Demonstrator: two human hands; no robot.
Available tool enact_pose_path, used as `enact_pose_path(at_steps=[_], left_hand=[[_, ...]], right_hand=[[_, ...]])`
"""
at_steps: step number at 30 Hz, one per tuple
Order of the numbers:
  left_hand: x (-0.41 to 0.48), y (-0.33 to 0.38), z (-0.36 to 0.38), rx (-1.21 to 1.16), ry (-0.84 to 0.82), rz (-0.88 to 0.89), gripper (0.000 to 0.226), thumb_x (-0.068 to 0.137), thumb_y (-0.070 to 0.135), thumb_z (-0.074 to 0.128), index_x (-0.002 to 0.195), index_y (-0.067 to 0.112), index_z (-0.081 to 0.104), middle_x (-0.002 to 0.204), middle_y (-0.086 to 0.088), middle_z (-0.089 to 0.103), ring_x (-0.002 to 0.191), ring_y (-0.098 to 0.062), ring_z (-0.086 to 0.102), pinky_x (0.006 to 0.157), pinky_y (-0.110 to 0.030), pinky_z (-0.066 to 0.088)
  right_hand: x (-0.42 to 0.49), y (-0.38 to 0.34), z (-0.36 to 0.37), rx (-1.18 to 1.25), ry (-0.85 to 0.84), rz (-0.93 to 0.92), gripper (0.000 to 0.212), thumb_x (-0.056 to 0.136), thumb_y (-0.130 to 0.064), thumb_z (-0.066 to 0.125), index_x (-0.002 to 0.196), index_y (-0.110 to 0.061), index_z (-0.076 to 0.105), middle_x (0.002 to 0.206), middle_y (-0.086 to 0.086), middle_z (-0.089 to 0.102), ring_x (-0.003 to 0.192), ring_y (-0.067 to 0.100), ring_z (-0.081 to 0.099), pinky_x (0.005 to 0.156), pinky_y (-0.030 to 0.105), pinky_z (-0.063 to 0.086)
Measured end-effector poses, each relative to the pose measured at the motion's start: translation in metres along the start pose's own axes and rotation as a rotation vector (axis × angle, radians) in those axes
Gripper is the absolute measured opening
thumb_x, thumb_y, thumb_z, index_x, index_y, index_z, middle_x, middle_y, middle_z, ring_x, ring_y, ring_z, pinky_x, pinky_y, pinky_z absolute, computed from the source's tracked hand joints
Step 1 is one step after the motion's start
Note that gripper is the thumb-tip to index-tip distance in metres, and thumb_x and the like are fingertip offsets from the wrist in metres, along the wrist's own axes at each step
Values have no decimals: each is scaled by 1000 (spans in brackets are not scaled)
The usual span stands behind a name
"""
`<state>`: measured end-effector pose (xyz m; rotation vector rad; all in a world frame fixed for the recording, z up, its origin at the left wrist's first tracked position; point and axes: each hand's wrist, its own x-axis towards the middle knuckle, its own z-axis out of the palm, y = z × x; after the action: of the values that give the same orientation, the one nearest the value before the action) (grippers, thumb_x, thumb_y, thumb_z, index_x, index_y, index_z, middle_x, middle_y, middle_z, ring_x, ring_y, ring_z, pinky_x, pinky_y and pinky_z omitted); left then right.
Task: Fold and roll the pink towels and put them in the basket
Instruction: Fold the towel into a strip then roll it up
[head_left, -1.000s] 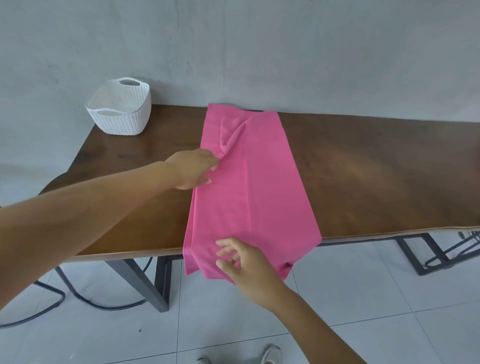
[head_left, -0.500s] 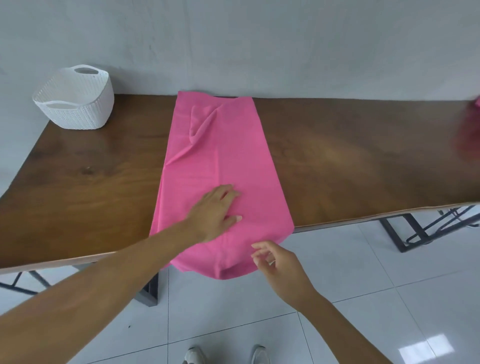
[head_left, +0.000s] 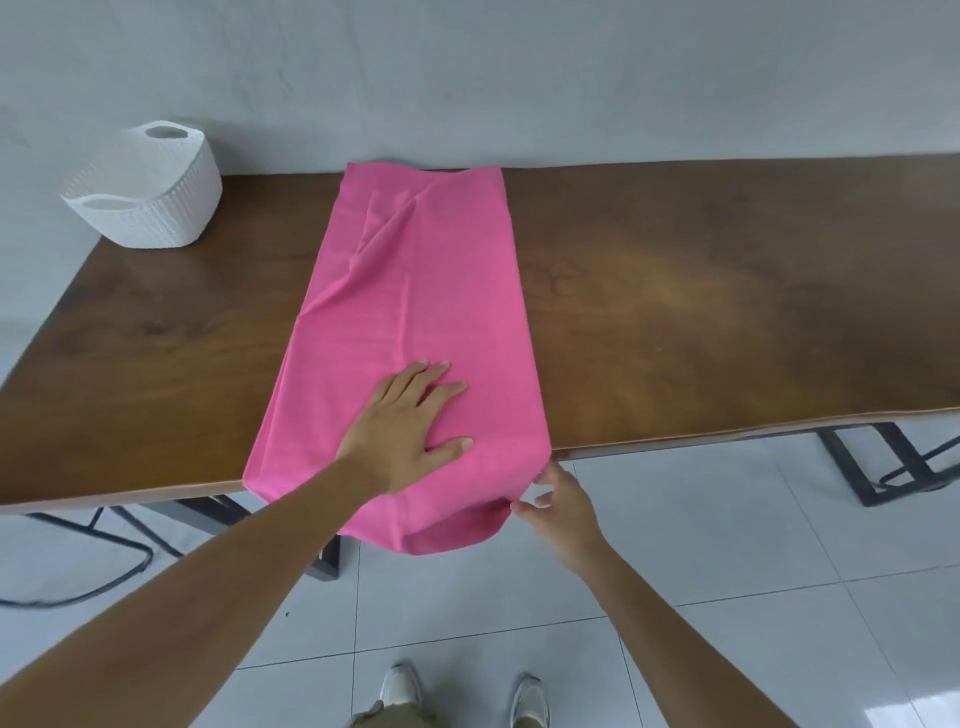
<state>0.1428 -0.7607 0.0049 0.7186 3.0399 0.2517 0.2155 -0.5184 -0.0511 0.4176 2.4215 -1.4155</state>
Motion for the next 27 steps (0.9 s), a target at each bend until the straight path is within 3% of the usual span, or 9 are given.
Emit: enact_pose_path(at_steps=[3, 6, 11, 15, 17, 20, 25, 27], left_hand=[[0, 2, -1, -5, 0, -12, 78, 92, 78, 28, 156, 32, 30, 167, 4, 19, 155, -20, 9, 126, -47, 13], [0, 2, 0, 4, 13, -17, 77, 92, 77, 29, 155, 33, 31, 166, 4, 21, 155, -19, 11, 126, -47, 15], [0, 2, 3, -2, 47, -24, 76, 92, 75, 34, 154, 31, 35, 165, 4, 24, 155, -20, 15, 125, -47, 18], [1, 2, 4, -4, 53, -20, 75, 92, 74, 35, 154, 31, 36, 165, 4, 25, 154, -20, 17, 124, -48, 20], [1, 2, 4, -5, 52, -22, 75, 92, 74, 35, 154, 31, 35, 165, 4, 25, 154, -19, 17, 125, -48, 19], [1, 1, 4, 1, 50, -21, 75, 93, 74, 34, 154, 31, 35, 165, 4, 25, 154, -20, 17, 124, -49, 20], [1, 2, 3, 2, 56, -19, 75, 93, 73, 36, 154, 29, 36, 165, 3, 26, 154, -20, 18, 125, -48, 20], [1, 2, 3, 3, 52, -21, 74, 93, 73, 36, 154, 30, 35, 165, 4, 25, 154, -20, 17, 125, -48, 19]], right_hand=[[11, 15, 8, -14, -106, 10, 33, 84, -20, 77, 112, -21, 60, 119, -2, 52, 105, 18, 57, 84, 28, 48], [14, 30, 14, -40, -124, 29, 27, 87, -22, 74, 110, -10, 65, 115, -1, 52, 107, 19, 56, 84, 28, 44], [9, 55, 15, -28, -156, 89, 5, 94, -24, 67, 97, -27, 65, 108, -9, 55, 106, 13, 56, 89, 24, 41], [3, 65, 16, -151, -168, 108, 8, 91, -22, 59, 87, -21, 65, 97, -7, 68, 90, 16, 64, 74, 31, 52], [1, 63, 18, -180, -172, 127, 12, 89, -24, 57, 78, -24, 61, 84, -8, 68, 77, 14, 64, 60, 27, 46], [0, 63, 20, -145, -178, 131, 16, 88, -35, 63, 78, -23, 64, 80, -7, 69, 72, 10, 65, 54, 21, 42], [-2, 72, 21, 70, -158, 274, 4, 79, -11, 67, 82, -13, 69, 68, 2, 73, 62, 16, 67, 53, 19, 47], [-4, 78, 19, 217, -150, 322, 12, 77, 1, 69, 77, -11, 72, 62, 5, 70, 59, 18, 61, 59, 23, 49]])
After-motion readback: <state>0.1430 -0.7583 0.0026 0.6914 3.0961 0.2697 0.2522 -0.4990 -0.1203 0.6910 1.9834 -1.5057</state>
